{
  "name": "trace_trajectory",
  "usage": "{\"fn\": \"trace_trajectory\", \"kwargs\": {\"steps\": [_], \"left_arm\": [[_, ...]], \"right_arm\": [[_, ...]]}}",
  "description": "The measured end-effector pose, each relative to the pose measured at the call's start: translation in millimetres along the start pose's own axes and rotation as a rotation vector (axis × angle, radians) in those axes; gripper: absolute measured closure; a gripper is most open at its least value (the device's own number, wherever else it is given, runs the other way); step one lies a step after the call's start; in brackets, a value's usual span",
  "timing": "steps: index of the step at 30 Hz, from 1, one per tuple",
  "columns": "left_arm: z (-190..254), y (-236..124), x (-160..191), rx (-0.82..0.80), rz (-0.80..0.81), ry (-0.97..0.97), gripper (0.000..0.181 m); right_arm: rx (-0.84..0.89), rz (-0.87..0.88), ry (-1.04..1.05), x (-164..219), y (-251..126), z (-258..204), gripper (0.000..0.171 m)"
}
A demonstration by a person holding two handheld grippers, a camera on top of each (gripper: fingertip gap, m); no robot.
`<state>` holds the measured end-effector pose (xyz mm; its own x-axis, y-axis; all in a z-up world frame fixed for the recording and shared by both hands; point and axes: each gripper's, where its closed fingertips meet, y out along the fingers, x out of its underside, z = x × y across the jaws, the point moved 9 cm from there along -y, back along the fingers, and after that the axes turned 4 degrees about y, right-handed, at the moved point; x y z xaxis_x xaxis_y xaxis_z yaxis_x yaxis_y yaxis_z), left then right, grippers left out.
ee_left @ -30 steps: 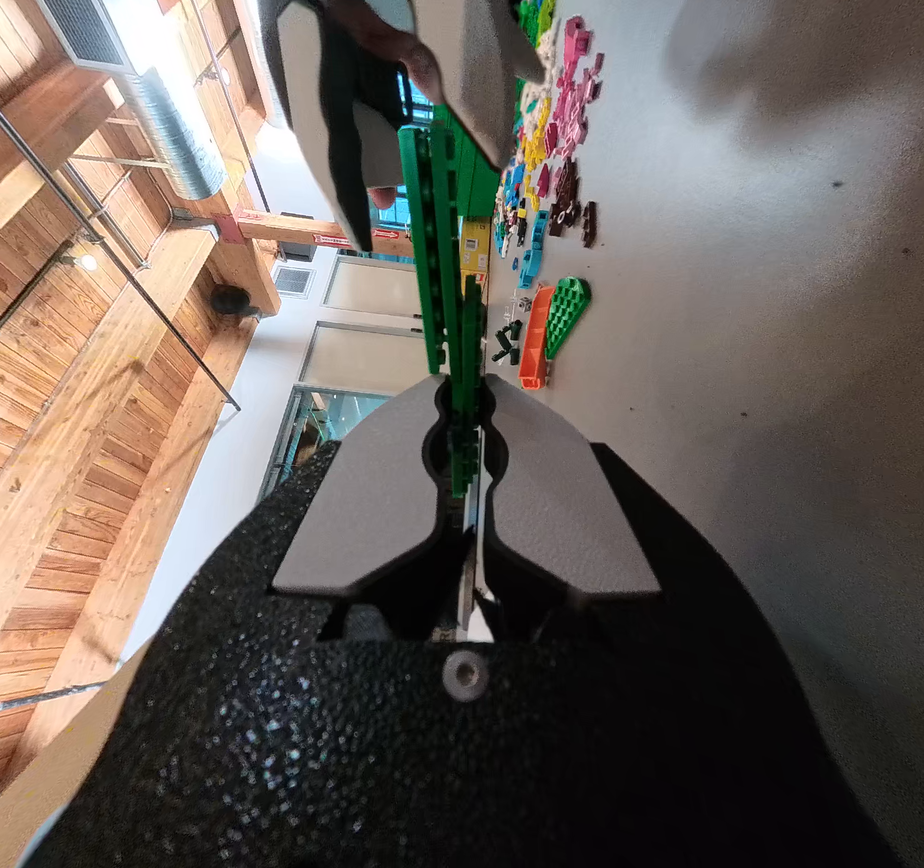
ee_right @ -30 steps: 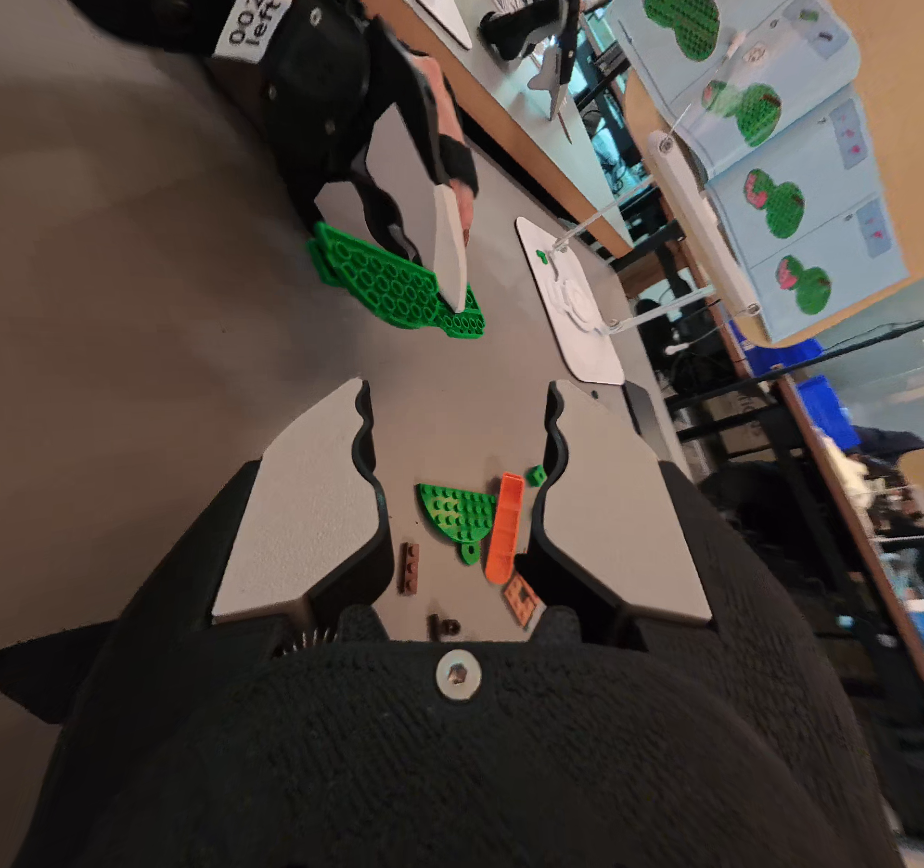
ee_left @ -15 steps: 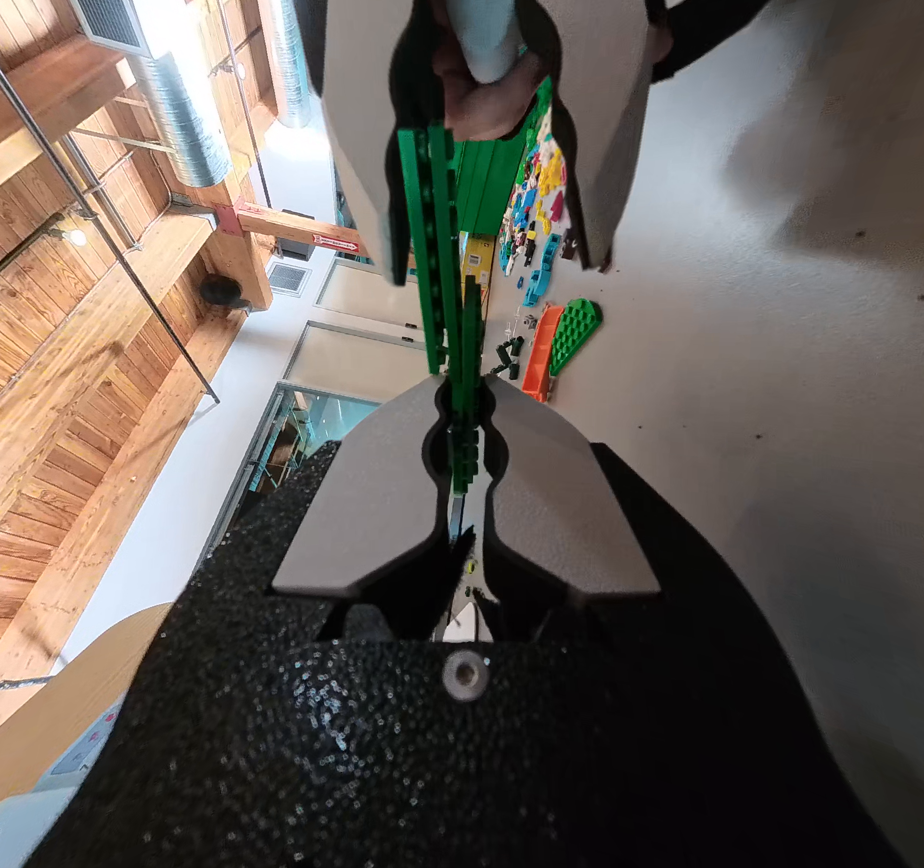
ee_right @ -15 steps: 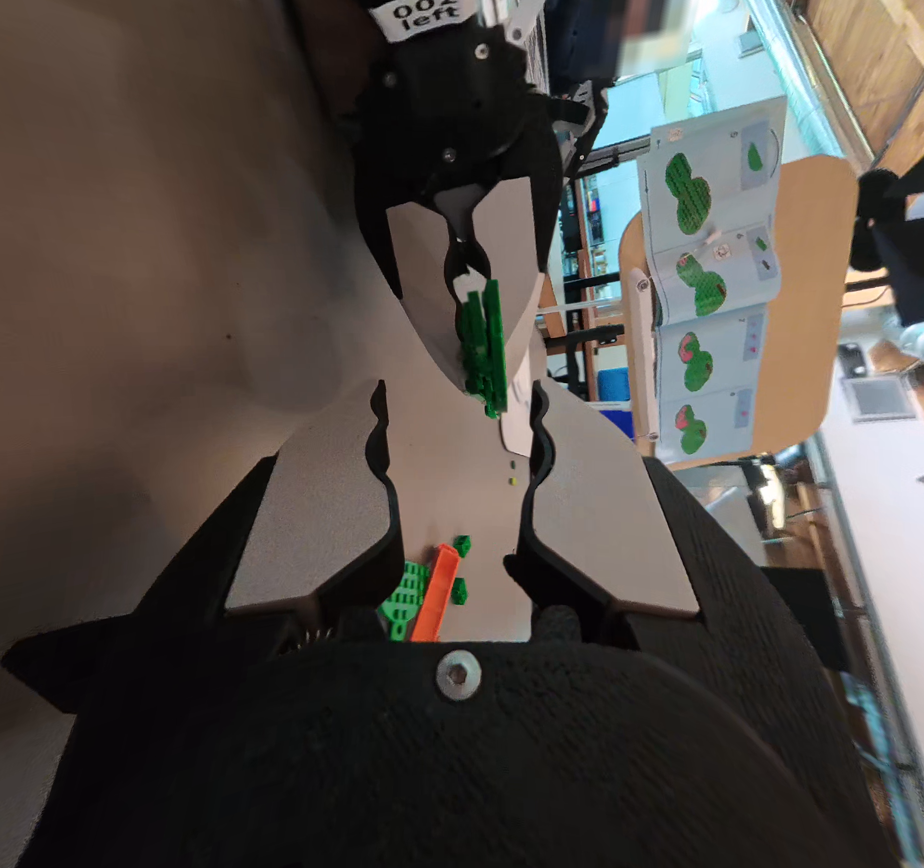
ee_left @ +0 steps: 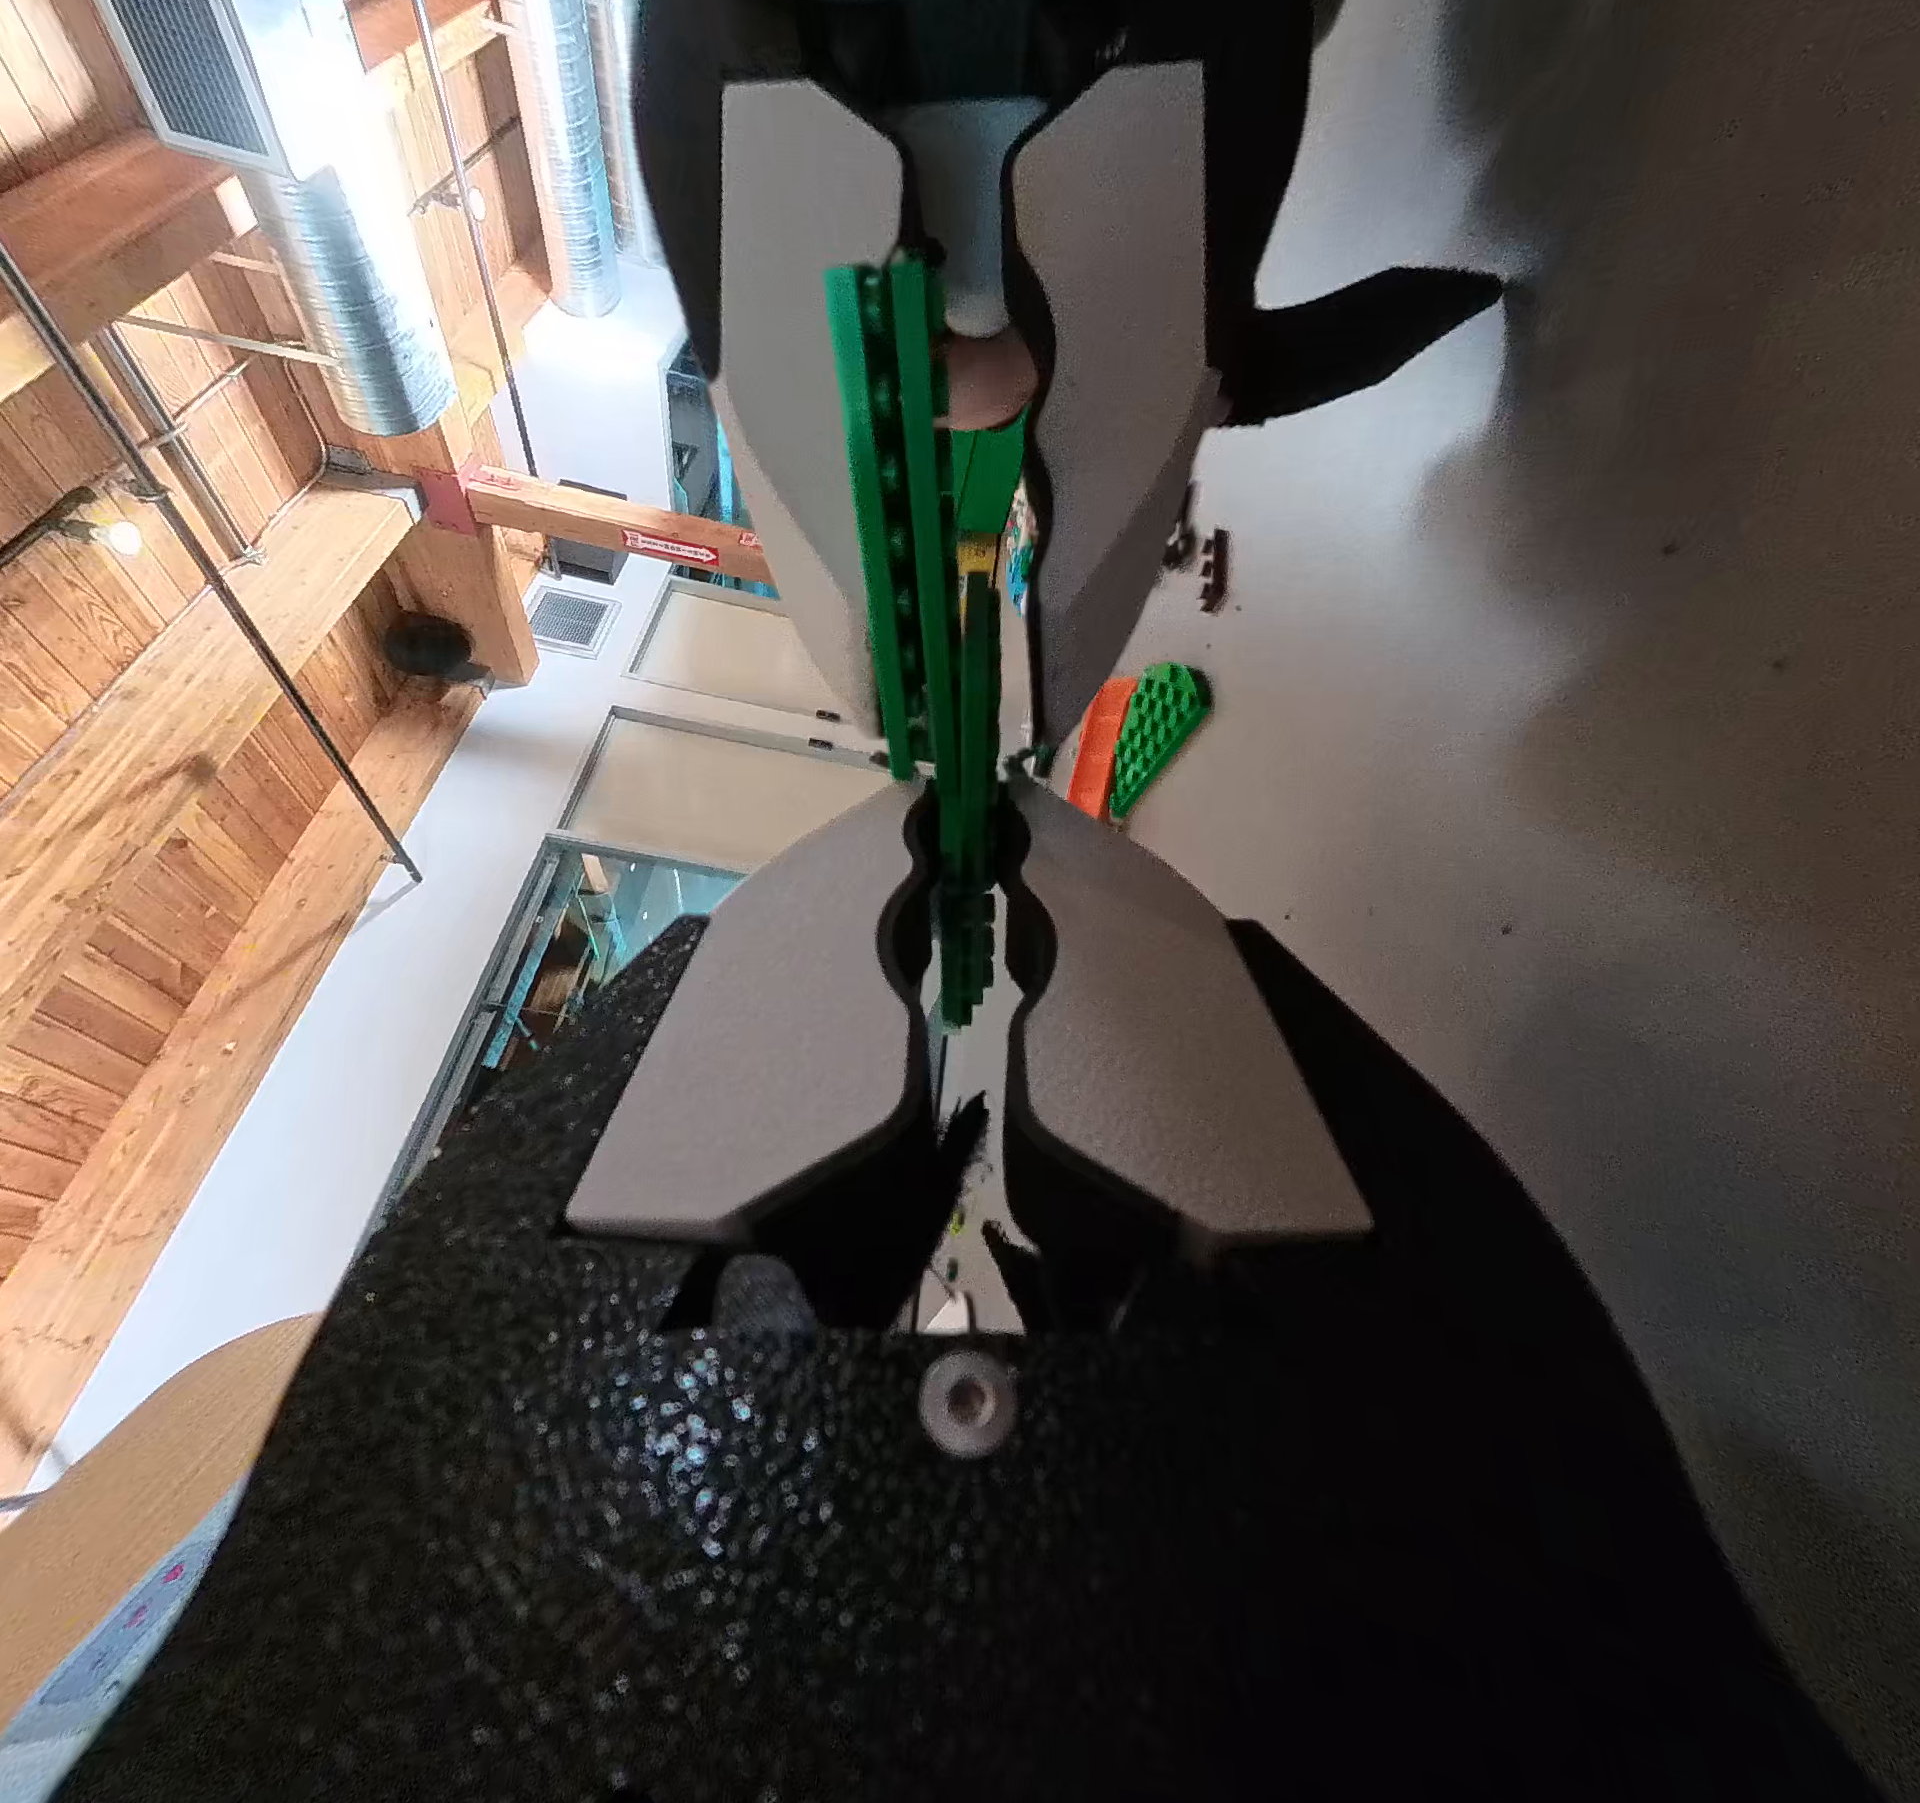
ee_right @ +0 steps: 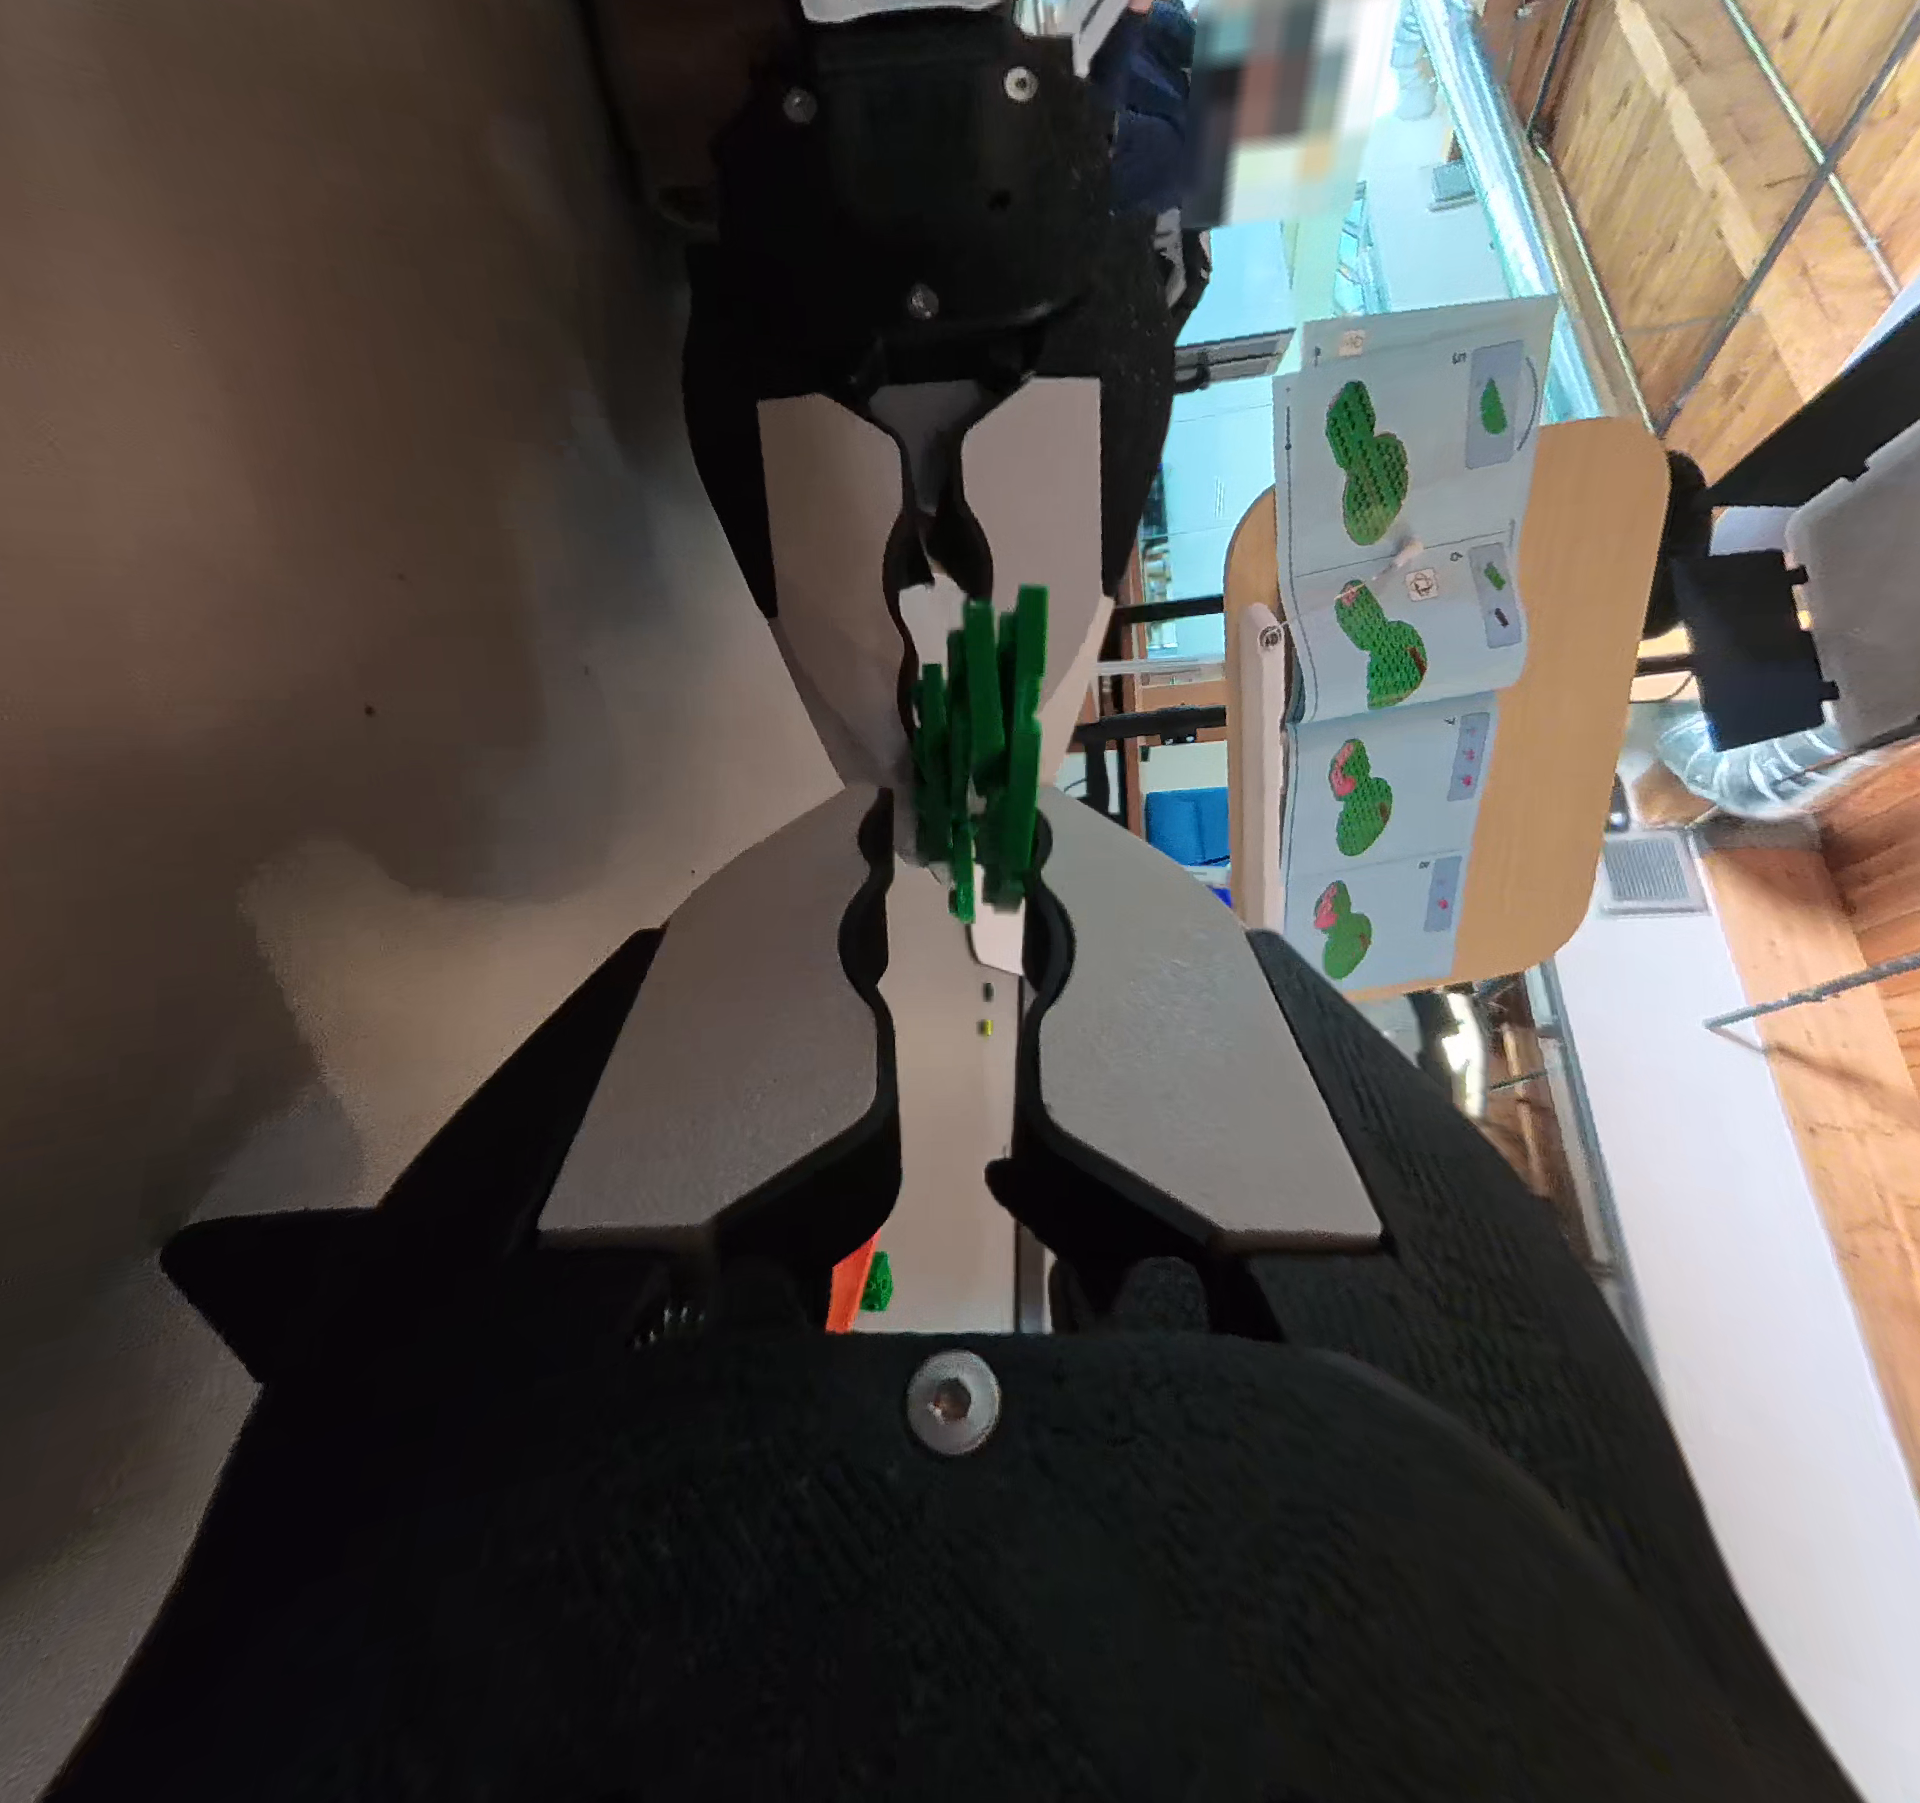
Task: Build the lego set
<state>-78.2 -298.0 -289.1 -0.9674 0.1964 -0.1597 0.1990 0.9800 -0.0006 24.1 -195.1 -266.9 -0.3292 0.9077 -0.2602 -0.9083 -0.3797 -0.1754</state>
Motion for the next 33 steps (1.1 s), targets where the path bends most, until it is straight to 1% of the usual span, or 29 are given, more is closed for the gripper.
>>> {"fn": "trace_trajectory", "kwargs": {"steps": [5,14,19,22,26,27,30,32,33], "left_arm": [[1.3,0.5,-2.6,0.025,0.026,-0.022,0.173],[1.2,0.4,-2.4,0.03,0.036,-0.037,0.173],[0.5,0.1,-3.7,0.024,0.044,-0.037,0.173],[-0.2,-0.3,-4.5,0.021,0.048,-0.037,0.173],[-0.2,-0.3,-6.1,0.022,0.058,-0.032,0.173],[-0.1,-0.3,-6.7,0.022,0.06,-0.031,0.173],[0.3,-0.1,-9.1,0.027,0.071,-0.032,0.173],[0.7,0.1,-10.2,0.029,0.075,-0.029,0.173],[0.9,0.2,-10.7,0.031,0.078,-0.031,0.173]], "right_arm": [[-0.014,0.043,0.1,4.4,-4.8,-0.6,0.156],[-0.035,0.039,0.101,7.5,-5.0,1.5,0.156],[-0.056,0.031,0.077,6.2,-4.2,6.1,0.146],[-0.072,0.018,0.079,10.4,-10.4,9.1,0.14],[-0.078,0.036,0.103,11.1,-24.3,14.5,0.14],[-0.084,0.048,0.106,8.3,-27.1,15.2,0.14],[-0.104,0.084,0.068,-2.6,-32.4,14.0,0.149],[-0.103,0.1,0.03,-8.3,-34.3,12.3,0.159],[-0.097,0.106,0.018,-10.0,-35.1,11.8,0.168]]}}
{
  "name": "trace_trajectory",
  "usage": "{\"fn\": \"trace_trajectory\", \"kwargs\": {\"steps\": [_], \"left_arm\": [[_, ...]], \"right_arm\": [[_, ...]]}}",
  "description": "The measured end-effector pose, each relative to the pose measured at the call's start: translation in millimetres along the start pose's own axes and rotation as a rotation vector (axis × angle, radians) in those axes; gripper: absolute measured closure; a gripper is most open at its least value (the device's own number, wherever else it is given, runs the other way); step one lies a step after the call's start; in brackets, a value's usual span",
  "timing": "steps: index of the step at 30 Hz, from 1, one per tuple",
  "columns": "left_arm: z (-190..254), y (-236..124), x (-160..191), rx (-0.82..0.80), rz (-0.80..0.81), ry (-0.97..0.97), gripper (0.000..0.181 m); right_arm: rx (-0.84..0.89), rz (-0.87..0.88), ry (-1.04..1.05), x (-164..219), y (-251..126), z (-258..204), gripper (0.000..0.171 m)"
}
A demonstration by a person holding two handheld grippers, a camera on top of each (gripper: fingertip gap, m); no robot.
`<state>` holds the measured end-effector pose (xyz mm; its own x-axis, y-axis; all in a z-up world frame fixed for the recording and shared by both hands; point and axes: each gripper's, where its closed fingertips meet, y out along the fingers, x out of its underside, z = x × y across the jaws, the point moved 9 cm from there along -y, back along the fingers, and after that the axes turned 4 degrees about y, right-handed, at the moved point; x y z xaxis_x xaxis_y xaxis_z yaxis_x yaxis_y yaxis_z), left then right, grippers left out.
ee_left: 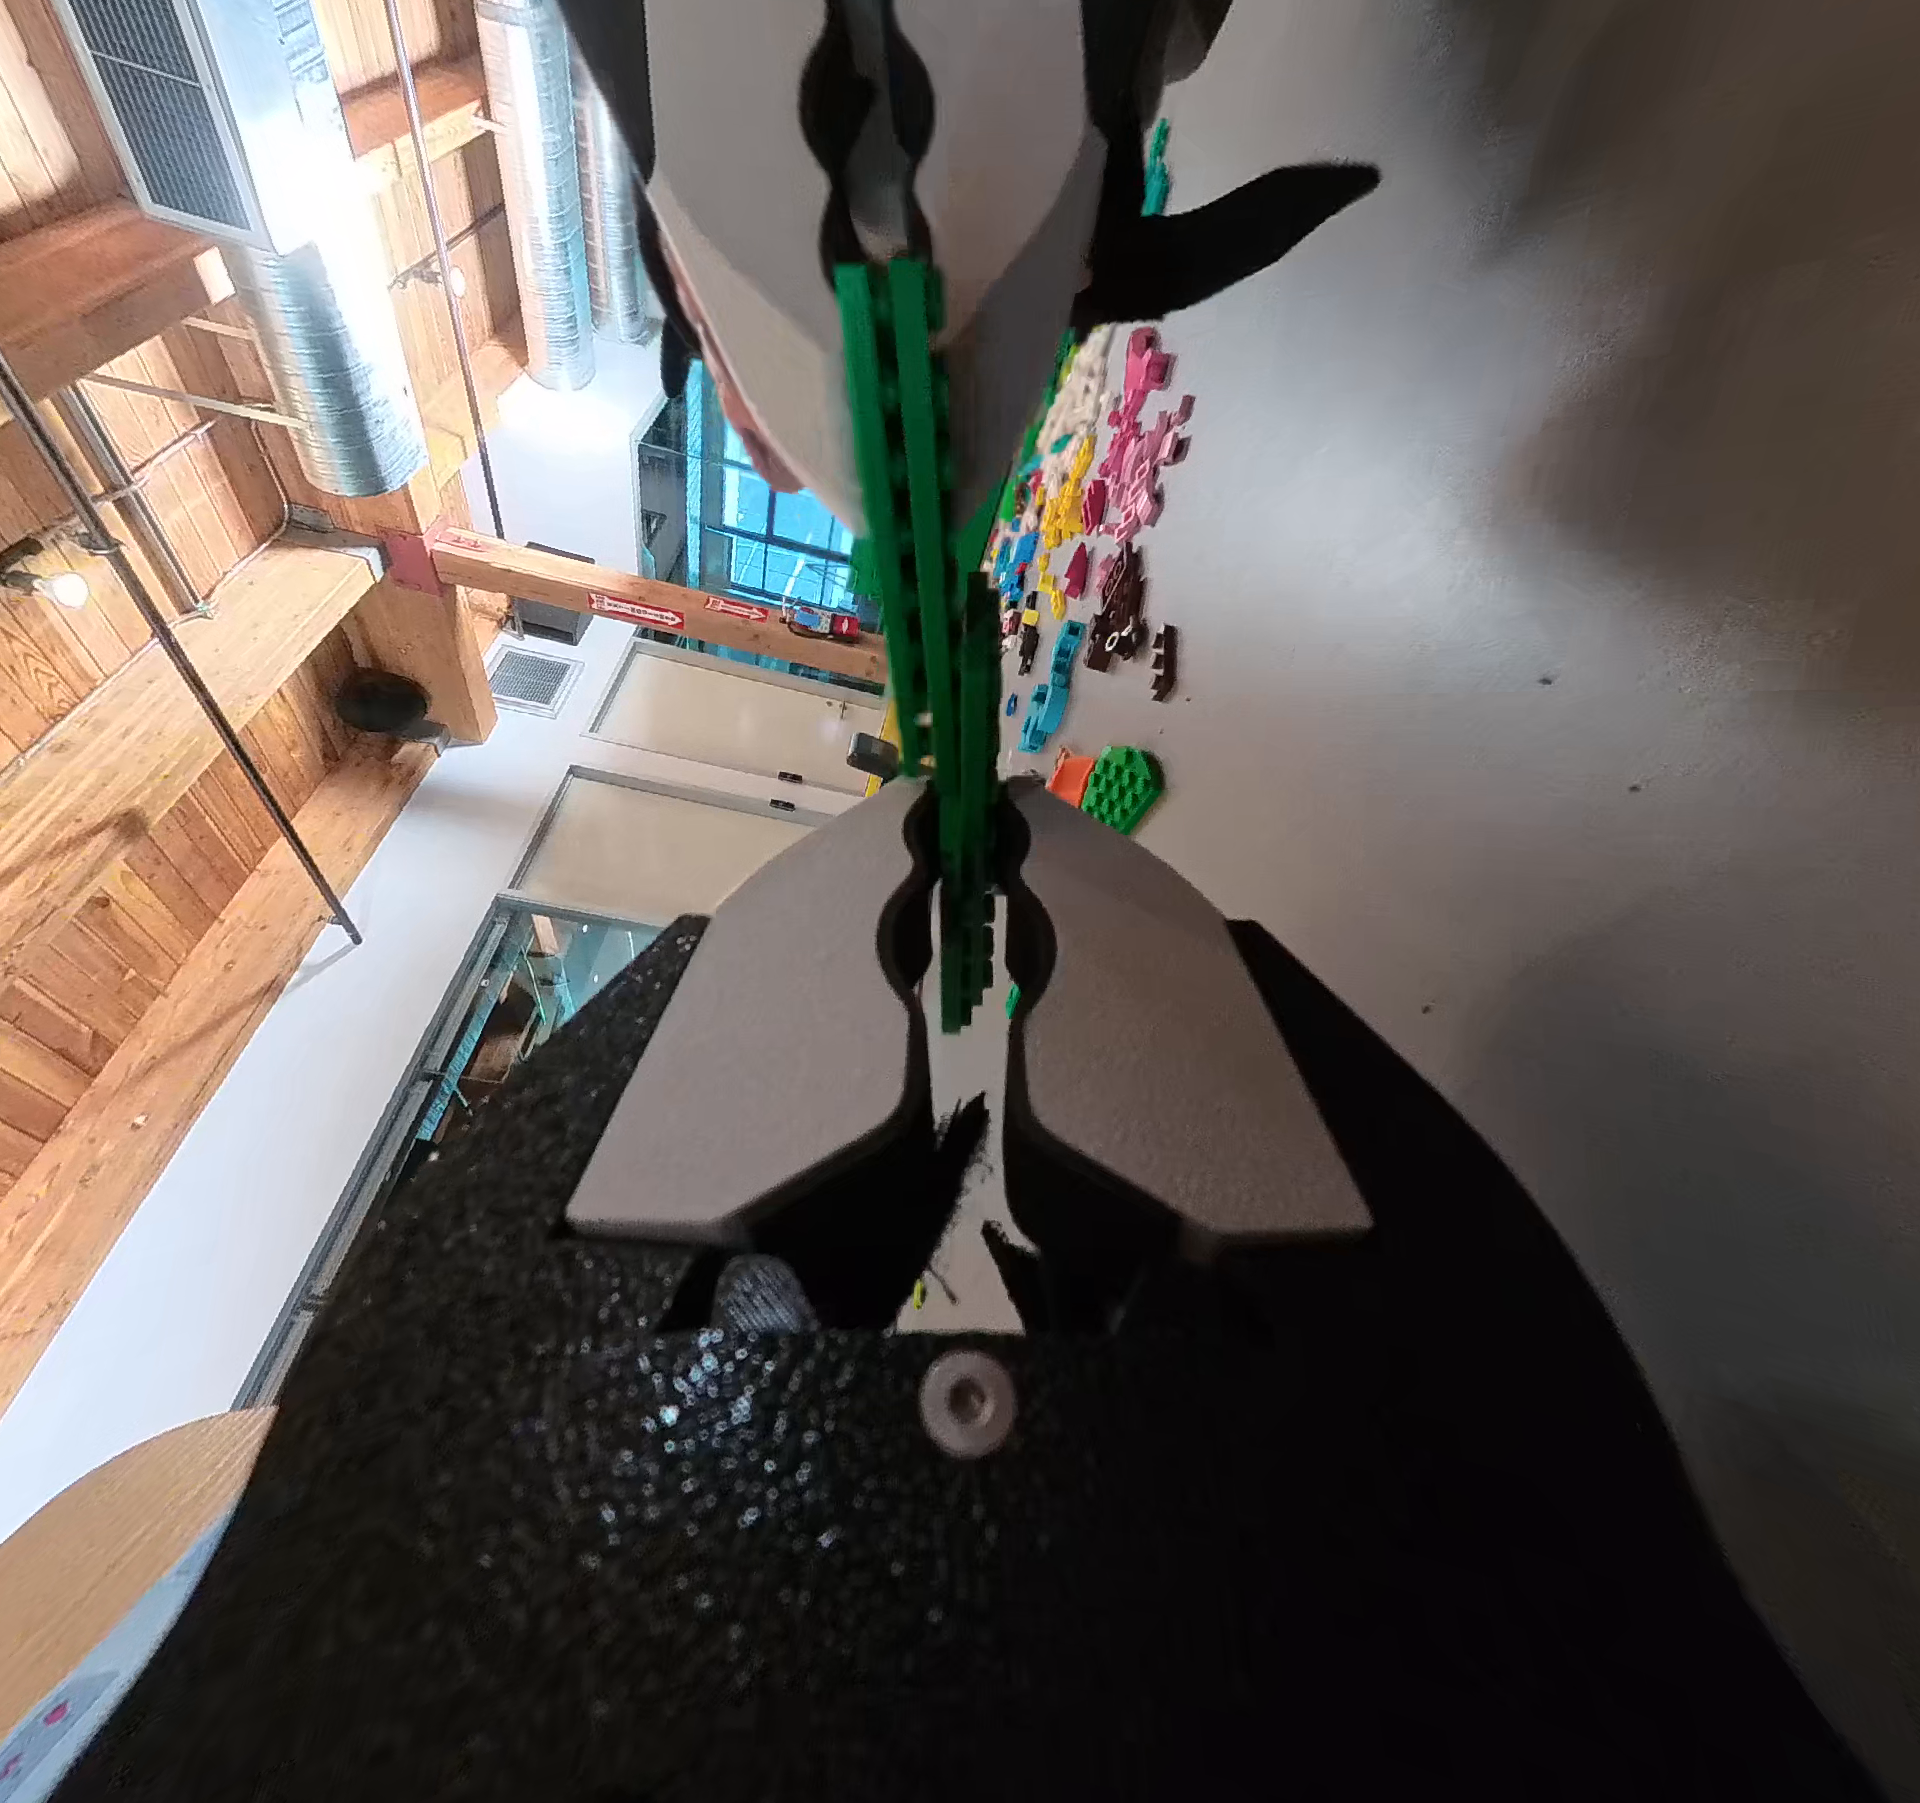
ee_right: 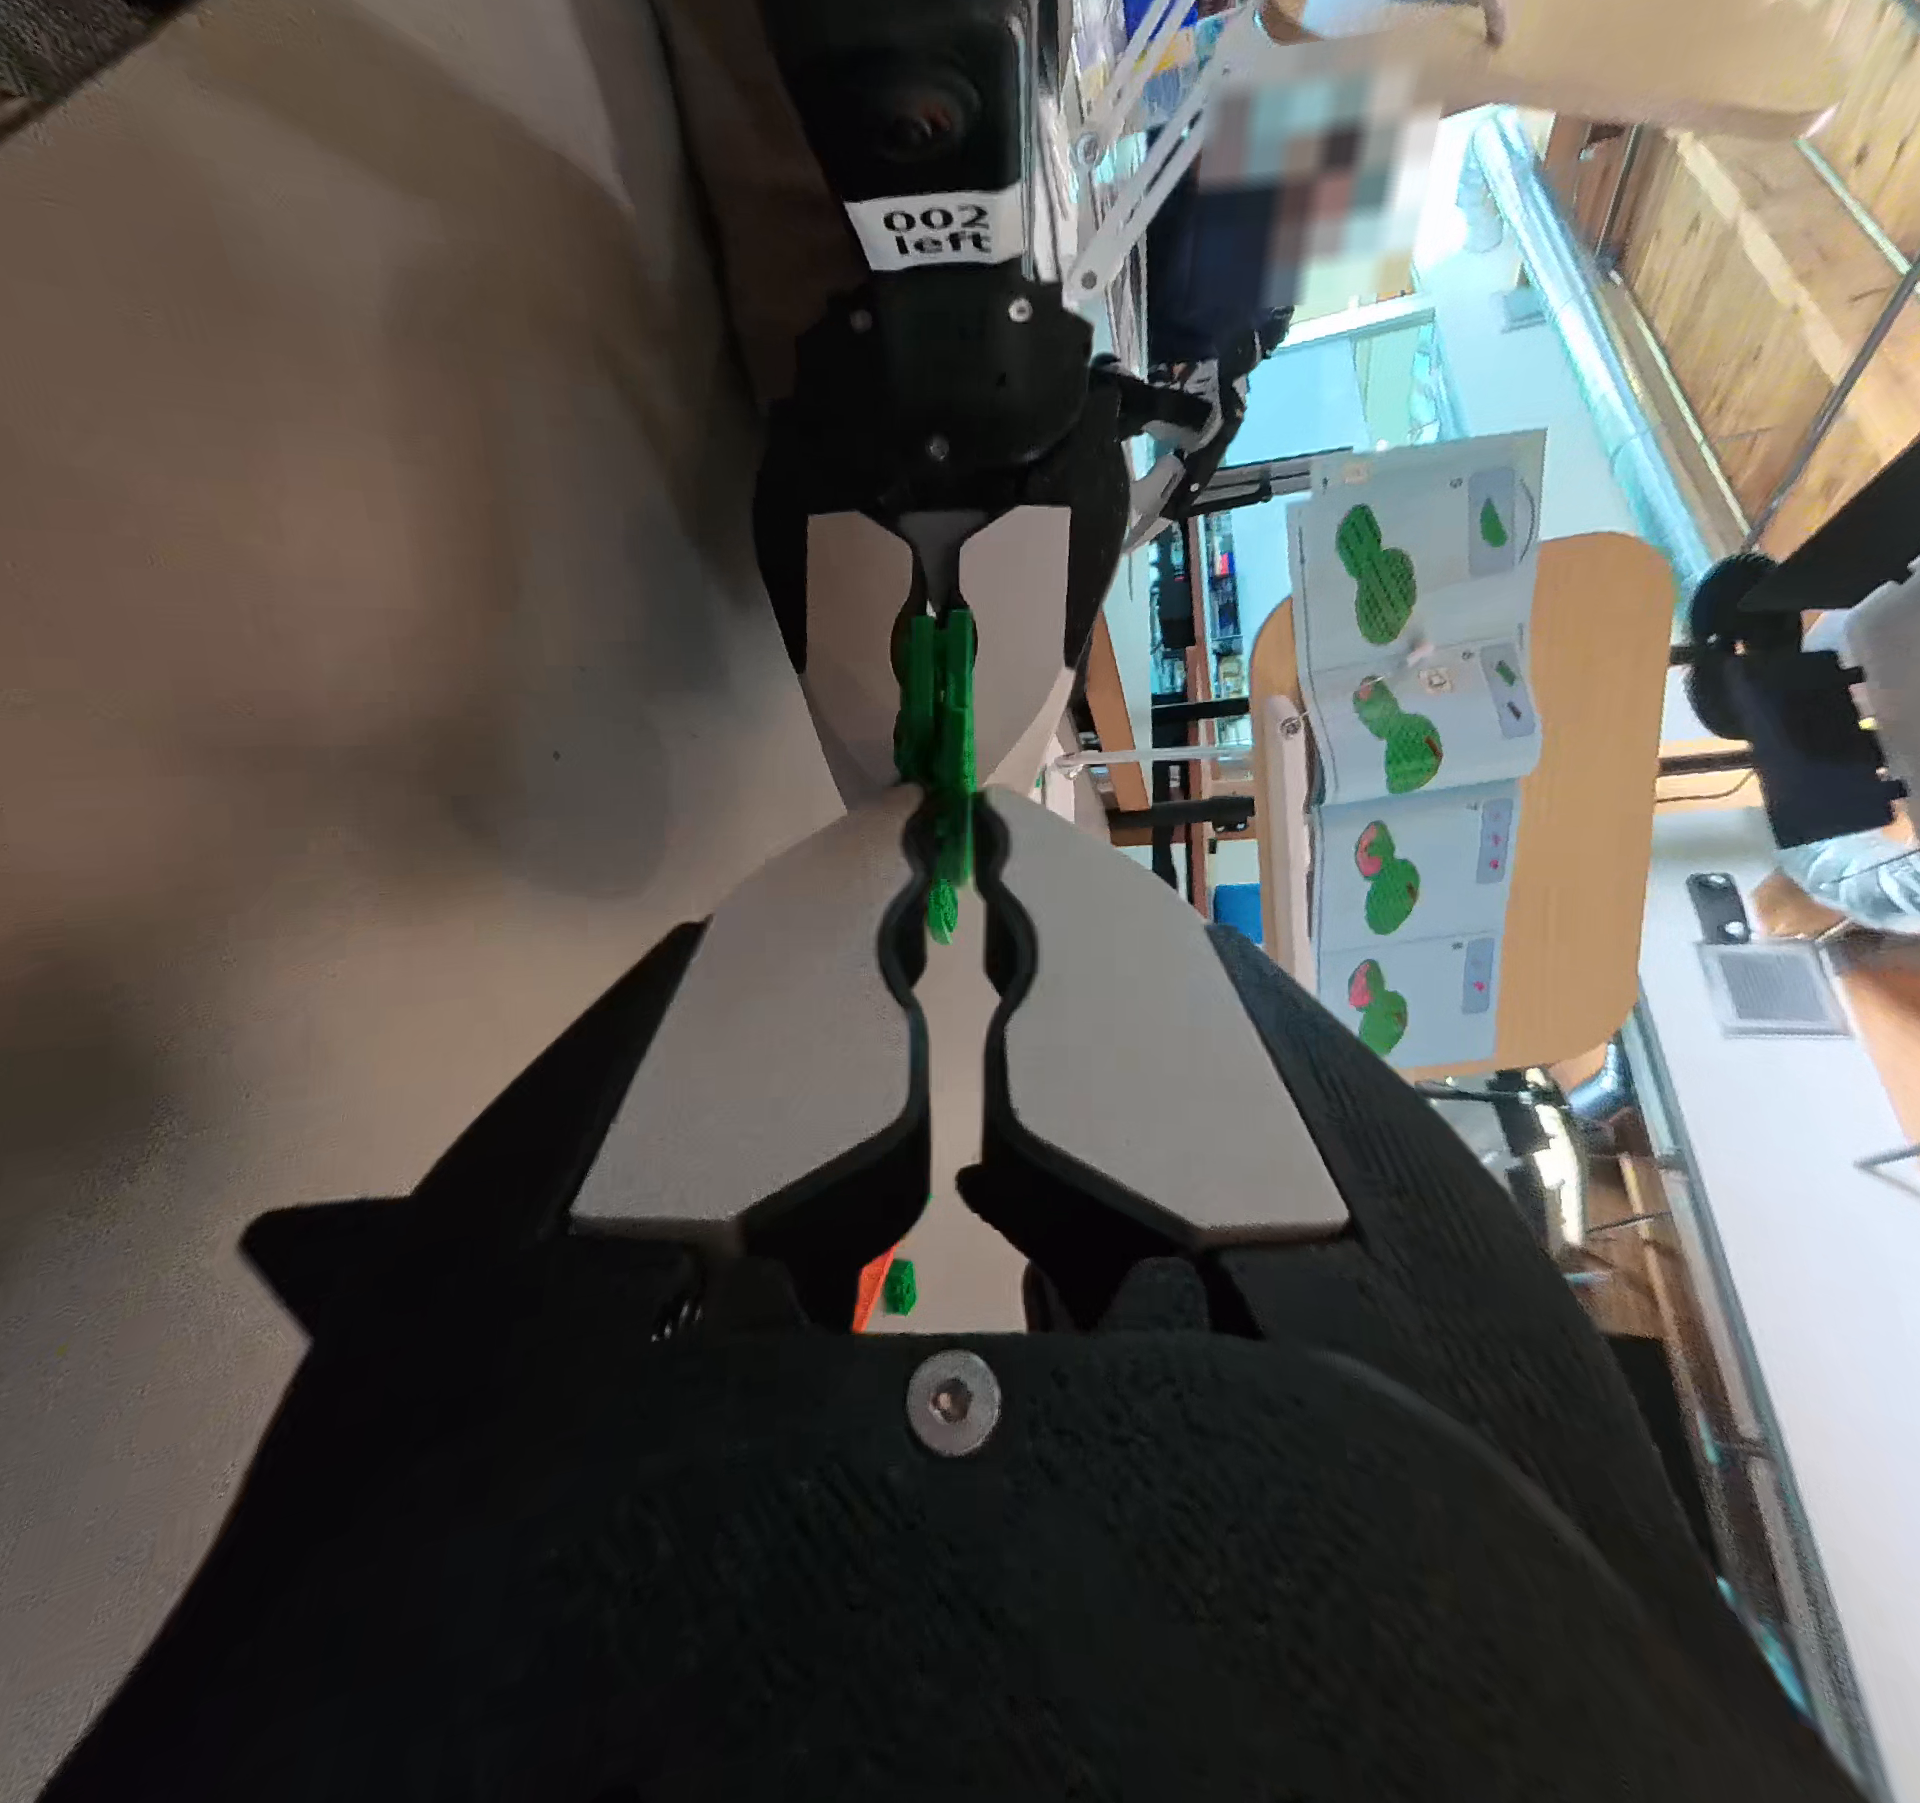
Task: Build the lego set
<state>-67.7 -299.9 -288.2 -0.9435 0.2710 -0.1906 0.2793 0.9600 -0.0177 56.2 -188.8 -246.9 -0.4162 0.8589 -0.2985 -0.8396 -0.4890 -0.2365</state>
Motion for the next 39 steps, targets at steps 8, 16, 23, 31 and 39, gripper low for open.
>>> {"fn": "trace_trajectory", "kwargs": {"steps": [8,16,23,31,39], "left_arm": [[-2.0,-0.3,0.9,0.008,0.009,-0.058,0.173],[0.4,1.3,3.0,0.039,0.004,-0.071,0.173],[1.7,1.6,2.7,0.053,-0.001,-0.062,0.173],[-0.4,0.9,0.8,0.03,0.008,-0.072,0.173],[-0.7,1.1,-1.9,0.028,0.017,-0.077,0.173]], "right_arm": [[0.042,0.017,0.097,12.2,-9.7,-2.6,0.169],[0.036,0.05,0.136,11.7,-8.5,-11.7,0.169],[0.0,0.056,0.128,7.5,-4.5,-11.1,0.168],[-0.039,0.049,0.125,5.1,-5.5,-8.6,0.166],[-0.058,0.016,0.1,2.6,1.2,-6.8,0.159]]}}
